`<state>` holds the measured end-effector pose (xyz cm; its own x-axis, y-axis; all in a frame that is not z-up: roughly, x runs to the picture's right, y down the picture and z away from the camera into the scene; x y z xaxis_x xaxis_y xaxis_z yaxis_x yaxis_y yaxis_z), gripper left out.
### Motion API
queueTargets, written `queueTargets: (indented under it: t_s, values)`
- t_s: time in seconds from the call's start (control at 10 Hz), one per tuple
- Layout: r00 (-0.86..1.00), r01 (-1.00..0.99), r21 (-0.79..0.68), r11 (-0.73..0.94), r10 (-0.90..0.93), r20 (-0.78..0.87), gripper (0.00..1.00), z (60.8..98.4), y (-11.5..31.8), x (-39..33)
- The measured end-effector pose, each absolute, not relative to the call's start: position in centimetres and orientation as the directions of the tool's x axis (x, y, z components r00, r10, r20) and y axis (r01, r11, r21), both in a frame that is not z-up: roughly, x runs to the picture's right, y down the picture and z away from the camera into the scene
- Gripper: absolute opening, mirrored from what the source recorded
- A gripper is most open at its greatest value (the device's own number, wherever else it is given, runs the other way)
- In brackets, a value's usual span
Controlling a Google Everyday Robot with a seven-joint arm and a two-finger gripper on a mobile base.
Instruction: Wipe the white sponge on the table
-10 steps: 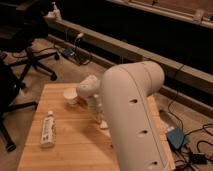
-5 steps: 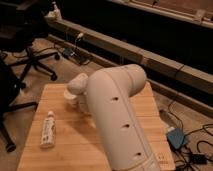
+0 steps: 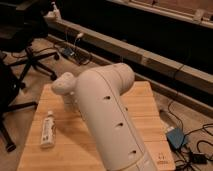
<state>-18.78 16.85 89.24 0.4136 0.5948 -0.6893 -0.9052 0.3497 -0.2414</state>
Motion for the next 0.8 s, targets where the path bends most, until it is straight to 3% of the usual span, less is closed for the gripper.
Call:
queueTargets:
  t_s: [0.8]
  values:
    - [0.469,-0.882,-0.325,0.342,0.565,-0.679,0.07,86.5,18.6,-21.2]
